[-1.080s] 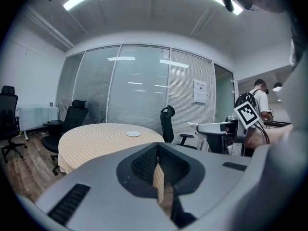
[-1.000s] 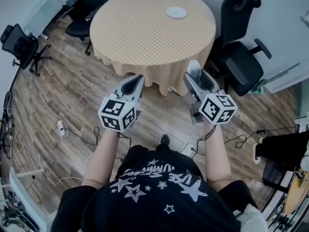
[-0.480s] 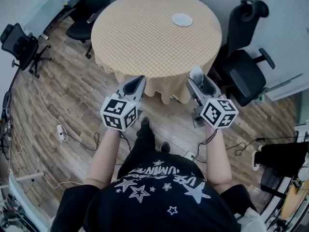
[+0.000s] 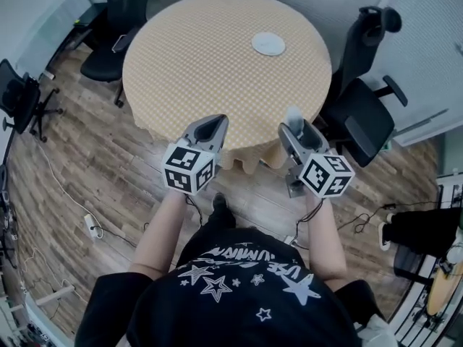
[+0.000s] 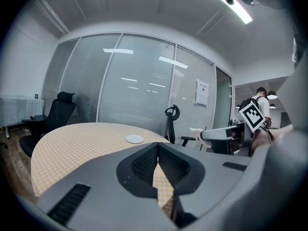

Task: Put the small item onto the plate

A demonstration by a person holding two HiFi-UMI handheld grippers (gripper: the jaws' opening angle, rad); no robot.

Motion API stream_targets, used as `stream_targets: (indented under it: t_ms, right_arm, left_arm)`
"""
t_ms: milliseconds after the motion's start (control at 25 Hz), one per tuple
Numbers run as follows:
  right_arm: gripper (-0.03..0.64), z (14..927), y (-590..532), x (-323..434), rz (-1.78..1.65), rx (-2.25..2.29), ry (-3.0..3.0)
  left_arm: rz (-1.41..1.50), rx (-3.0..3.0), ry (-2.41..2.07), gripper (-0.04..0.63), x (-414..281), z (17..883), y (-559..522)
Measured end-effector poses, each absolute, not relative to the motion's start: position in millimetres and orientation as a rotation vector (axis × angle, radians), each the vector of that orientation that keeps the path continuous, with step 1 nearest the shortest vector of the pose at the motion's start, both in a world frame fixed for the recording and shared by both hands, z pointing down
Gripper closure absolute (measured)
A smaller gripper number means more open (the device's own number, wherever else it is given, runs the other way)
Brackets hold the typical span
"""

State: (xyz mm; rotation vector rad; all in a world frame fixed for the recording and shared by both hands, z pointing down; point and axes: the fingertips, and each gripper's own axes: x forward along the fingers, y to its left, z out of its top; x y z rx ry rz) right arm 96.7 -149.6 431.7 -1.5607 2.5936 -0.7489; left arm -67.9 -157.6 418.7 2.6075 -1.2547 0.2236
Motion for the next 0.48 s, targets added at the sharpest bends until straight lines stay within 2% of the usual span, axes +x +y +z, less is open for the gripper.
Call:
stream_targets:
  t_ms: [480]
  right_arm:
    - [0.307,430.9,-222.2,76.3,-0.745,-1.767,2.445]
  left_arm:
    - [0.208,2.638,-1.118,0.588,-102.8,423.9,-245.6]
